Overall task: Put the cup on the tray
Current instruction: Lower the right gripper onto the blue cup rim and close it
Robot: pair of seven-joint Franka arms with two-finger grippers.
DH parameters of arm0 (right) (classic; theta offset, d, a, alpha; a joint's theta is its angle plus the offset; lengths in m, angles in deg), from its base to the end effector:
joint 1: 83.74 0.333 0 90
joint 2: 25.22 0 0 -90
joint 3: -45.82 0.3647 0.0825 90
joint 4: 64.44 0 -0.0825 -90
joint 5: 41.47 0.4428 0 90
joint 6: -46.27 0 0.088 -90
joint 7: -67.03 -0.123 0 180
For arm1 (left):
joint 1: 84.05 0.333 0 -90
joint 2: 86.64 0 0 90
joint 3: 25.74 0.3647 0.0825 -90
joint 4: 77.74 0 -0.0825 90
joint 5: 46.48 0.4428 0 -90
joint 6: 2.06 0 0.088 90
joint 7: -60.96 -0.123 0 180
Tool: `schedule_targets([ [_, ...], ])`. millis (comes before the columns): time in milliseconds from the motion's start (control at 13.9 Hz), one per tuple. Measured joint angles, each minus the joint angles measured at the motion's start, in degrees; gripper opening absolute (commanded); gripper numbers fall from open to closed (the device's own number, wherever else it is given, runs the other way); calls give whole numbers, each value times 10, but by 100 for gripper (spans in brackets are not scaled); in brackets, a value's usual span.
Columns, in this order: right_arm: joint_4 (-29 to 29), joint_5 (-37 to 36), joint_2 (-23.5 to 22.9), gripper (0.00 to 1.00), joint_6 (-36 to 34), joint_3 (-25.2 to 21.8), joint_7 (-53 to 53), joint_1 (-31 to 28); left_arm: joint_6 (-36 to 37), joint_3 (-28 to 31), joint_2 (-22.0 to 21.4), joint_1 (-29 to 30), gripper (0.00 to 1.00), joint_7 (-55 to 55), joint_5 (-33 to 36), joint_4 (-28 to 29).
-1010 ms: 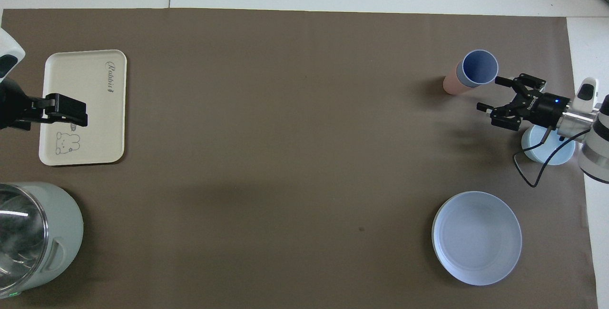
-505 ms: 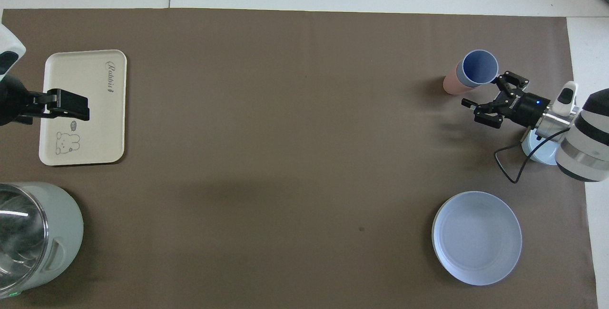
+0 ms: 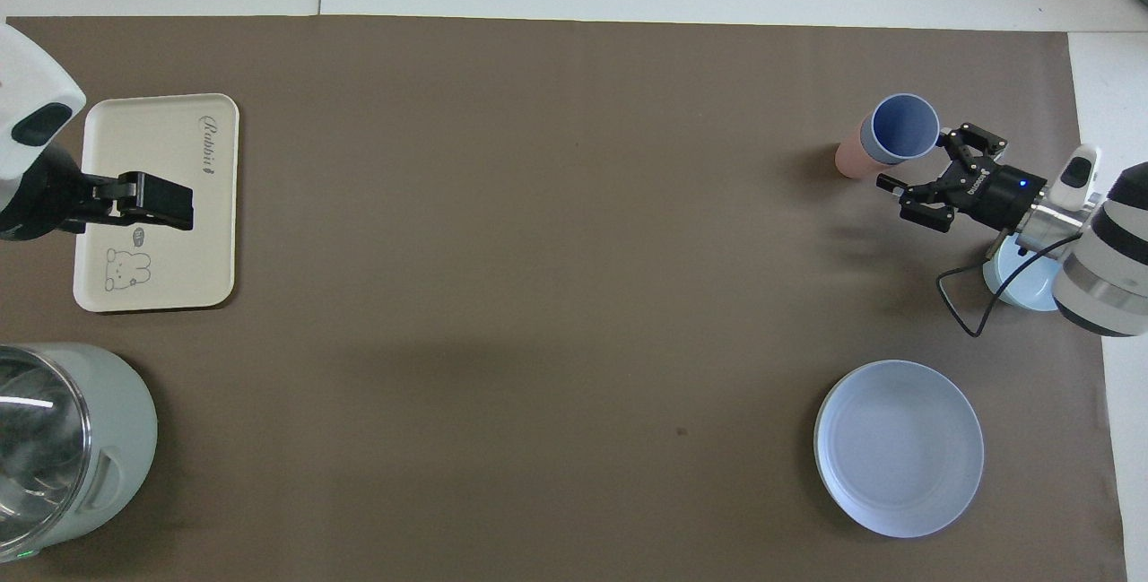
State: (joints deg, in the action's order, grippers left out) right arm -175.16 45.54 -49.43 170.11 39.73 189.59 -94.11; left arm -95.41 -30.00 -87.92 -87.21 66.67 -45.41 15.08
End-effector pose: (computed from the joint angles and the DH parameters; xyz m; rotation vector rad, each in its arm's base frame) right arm 0.6822 -0.1421 0.2747 -2.1608 -0.8946 -1.2650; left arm 0.6062 -0.0772 0.6498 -3.1242 0.0479 -0.0526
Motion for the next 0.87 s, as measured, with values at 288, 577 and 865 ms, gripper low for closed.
schedule_targets([
  [288, 4, 21, -4, 100, 30, 1, 1, 27, 0, 0, 0, 0, 100, 0, 0, 1],
  [577, 12, 21, -9, 100, 35, 0, 1, 27, 0, 3, 0, 0, 100, 0, 0, 2],
  [865, 20, 39, -26, 100, 35, 0, 4, 28, 0, 3, -1, 0, 100, 0, 0, 3],
])
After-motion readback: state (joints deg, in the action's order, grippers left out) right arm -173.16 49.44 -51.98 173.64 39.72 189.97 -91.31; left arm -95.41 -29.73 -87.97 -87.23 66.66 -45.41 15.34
